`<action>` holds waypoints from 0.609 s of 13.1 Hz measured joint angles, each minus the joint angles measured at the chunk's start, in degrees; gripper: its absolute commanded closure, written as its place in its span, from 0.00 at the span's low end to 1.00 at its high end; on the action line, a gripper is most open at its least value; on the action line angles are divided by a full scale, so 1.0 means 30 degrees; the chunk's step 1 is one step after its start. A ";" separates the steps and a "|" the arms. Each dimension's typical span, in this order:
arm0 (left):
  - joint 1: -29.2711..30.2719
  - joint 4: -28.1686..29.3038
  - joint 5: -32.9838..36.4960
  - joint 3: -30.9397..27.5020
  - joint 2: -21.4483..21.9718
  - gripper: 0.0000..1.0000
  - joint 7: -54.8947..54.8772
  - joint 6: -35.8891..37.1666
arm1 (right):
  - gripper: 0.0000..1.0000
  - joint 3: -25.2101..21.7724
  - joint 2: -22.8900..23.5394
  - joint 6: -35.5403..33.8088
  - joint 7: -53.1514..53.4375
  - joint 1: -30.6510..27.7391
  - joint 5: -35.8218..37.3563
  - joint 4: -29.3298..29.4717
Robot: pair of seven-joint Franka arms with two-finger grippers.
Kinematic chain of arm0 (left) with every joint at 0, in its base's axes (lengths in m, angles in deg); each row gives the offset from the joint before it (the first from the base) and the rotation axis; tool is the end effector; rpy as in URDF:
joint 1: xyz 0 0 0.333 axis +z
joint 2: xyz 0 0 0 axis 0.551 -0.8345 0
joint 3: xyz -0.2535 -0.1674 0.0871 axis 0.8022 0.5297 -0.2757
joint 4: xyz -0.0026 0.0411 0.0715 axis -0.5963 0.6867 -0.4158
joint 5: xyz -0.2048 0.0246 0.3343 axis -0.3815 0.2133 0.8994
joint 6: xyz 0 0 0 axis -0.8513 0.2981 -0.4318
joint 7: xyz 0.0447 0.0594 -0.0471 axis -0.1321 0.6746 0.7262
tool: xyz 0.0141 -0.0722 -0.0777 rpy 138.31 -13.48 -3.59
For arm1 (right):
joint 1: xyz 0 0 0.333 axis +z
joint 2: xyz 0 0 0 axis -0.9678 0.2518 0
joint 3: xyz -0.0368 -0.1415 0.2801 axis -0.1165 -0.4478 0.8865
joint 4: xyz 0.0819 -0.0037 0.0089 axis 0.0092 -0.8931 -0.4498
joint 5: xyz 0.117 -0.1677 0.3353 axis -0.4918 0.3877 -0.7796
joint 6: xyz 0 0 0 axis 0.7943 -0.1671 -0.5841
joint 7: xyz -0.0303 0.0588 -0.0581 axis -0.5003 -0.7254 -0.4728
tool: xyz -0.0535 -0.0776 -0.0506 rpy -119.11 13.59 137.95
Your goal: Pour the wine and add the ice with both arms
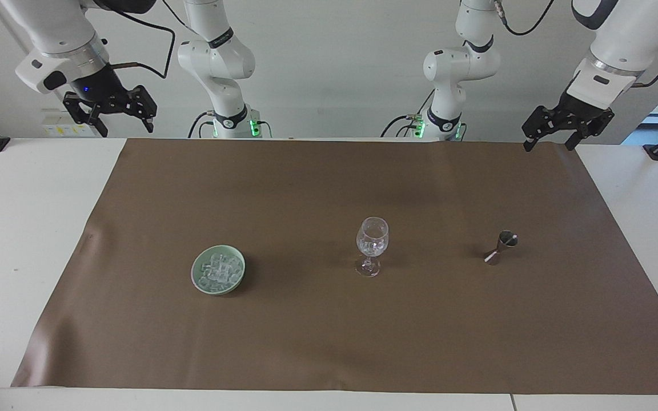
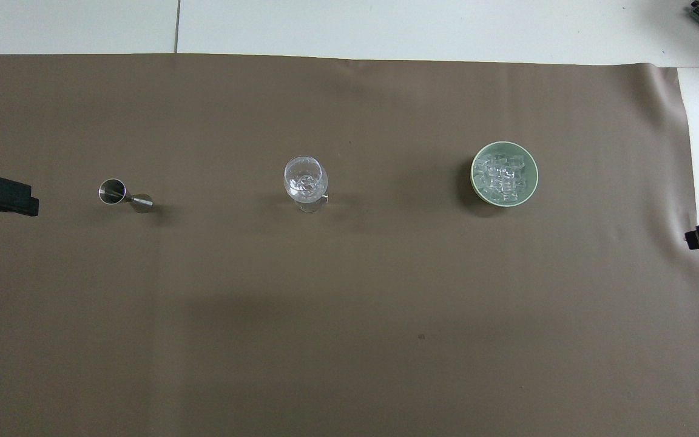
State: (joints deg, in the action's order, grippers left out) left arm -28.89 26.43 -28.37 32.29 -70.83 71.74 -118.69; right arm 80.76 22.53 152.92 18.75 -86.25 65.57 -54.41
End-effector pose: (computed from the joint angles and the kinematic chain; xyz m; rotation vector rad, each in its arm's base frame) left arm 0.5310 -0.0244 0.6470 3.1222 -0.0369 -0.0140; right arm 0.5097 -0.0575 0.6554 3.1306 0.2091 -0.0883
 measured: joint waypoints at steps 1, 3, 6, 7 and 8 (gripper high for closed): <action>-0.0003 0.0000 0.0000 0.0095 0.0000 0.00 -0.0061 0.0000 | 0.00 0.0046 -0.0085 -0.0054 0.0000 0.0000 0.0000 0.0038; -0.0010 -0.0007 -0.0001 0.0235 0.0007 0.00 -0.0067 -0.0015 | 0.00 0.0105 -0.0167 -0.0072 0.0000 0.0001 0.0000 0.0043; -0.0010 -0.0138 0.0000 0.0244 0.0086 0.00 -0.0067 -0.0034 | 0.00 0.0129 -0.0166 -0.0073 0.0000 0.0001 -0.0003 0.0042; -0.0010 -0.0149 0.0000 0.0244 0.0126 0.00 -0.0067 -0.0052 | 0.00 0.0129 -0.0166 -0.0073 0.0000 0.0001 -0.0003 0.0042; -0.0010 -0.0149 -0.0001 0.0244 0.0154 0.00 -0.0068 -0.0059 | 0.00 0.0129 -0.0166 -0.0073 0.0000 0.0001 -0.0003 0.0042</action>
State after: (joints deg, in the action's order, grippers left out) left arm -28.92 25.98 -28.37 33.02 -70.37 71.54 -118.87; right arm 81.15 22.03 152.70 18.75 -86.24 65.56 -54.29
